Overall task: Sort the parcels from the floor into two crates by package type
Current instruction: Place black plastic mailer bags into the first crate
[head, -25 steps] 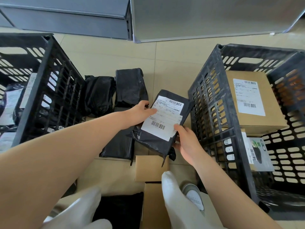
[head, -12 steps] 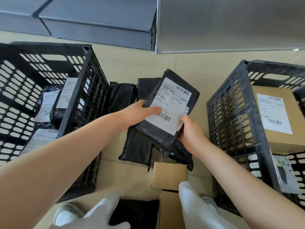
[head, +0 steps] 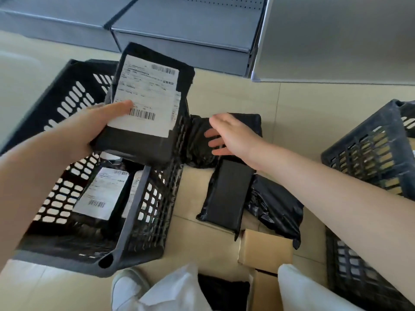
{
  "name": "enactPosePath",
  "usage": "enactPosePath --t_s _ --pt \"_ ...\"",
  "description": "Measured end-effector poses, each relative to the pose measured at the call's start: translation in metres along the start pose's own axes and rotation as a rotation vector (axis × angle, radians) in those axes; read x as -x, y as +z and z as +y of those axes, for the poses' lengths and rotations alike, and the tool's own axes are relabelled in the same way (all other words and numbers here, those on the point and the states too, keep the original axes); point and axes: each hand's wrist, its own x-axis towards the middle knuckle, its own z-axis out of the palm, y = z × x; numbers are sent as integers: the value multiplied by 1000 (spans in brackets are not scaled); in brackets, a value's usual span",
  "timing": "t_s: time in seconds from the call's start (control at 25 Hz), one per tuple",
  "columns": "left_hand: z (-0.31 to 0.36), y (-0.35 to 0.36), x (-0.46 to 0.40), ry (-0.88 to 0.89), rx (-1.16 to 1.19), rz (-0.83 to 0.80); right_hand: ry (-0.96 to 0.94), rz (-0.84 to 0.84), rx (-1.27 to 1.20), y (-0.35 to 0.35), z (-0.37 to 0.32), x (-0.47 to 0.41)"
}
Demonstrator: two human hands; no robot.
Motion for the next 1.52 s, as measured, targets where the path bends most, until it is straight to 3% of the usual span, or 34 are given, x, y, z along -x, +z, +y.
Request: enactPosePath --t_s 0.16,0.4,0.64,0.8,1.0,1.12,1.28,1.4,1.52 --pt "-16 -66 -15 -8 174 93 -49 -117 306 40 -24 -23" --pt "-55 -122 -65 -99 67 291 -197 -93 439 97 -24 -43" --pt "-82 -118 -117 -117 -135 464 -225 -172 580 106 -2 -39" --pt "-99 -103 -146 -145 -153 529 -189 -173 607 112 1 -46" --pt "-96 -98 -168 -129 -182 519 -201 -157 596 112 6 -45" --pt "-93 -97 -169 -172 -100 367 -174 -147 600 116 6 -46" --pt "-109 -102 -171 -194 -156 185 -173 -123 607 122 7 -47" --pt "-116 -103 -171 -146 -172 164 -157 -120 603 124 7 -47" --pt "-118 -99 -169 -97 -336 271 -159 -117 603 124 7 -46"
